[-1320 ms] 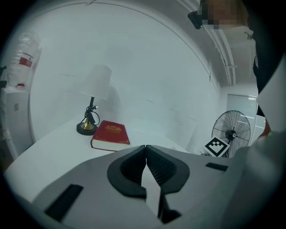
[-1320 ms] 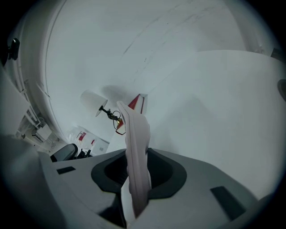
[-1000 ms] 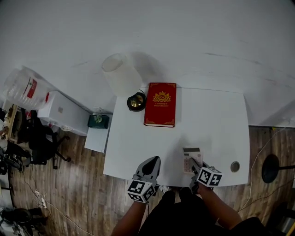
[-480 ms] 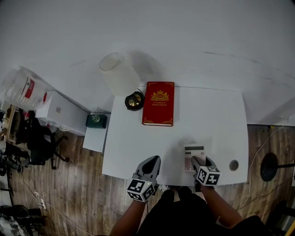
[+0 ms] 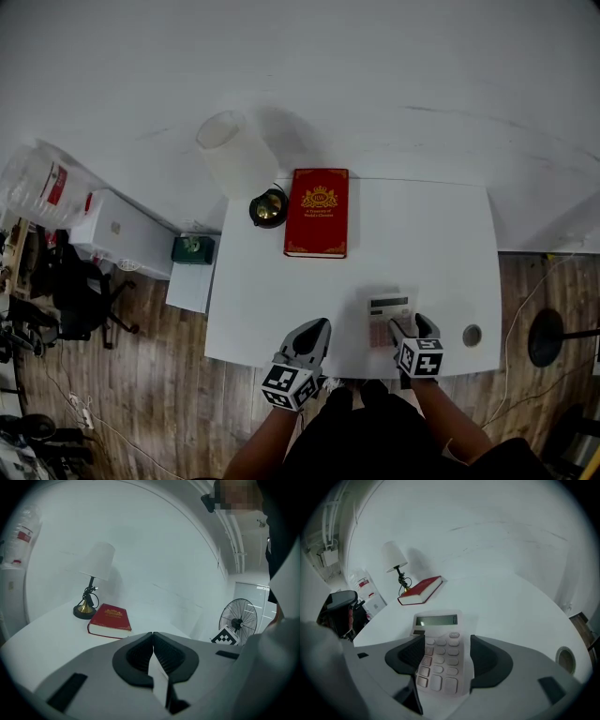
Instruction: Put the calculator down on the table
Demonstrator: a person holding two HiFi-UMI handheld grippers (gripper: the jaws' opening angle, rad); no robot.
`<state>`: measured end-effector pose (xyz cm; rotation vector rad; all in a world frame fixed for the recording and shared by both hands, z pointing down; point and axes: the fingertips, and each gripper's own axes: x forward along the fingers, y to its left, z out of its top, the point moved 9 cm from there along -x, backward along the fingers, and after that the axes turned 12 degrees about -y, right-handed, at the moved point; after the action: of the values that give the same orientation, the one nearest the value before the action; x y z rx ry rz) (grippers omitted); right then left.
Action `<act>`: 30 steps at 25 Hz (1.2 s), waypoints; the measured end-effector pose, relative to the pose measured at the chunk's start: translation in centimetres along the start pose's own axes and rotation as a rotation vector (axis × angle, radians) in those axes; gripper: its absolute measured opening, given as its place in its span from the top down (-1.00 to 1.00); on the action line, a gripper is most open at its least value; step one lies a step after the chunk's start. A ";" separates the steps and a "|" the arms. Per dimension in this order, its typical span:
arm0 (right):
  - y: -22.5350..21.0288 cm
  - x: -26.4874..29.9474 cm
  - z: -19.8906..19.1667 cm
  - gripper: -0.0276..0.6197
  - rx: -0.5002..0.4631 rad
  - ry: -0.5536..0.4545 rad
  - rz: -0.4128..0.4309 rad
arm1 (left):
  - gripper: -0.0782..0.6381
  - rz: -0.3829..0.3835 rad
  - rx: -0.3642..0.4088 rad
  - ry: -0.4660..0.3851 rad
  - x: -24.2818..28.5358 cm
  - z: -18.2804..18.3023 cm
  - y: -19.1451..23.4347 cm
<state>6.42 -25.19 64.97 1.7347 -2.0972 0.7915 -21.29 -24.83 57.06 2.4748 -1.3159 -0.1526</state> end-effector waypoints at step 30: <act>8.5 -10.3 16.3 0.86 -0.390 -0.696 0.303 | 0.73 0.009 0.188 -0.131 1.2 7.0 -2.9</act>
<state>2.24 -25.59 44.35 1.6291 -2.7555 -0.2217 -20.09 -25.99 49.56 2.6543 -1.4557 -0.2003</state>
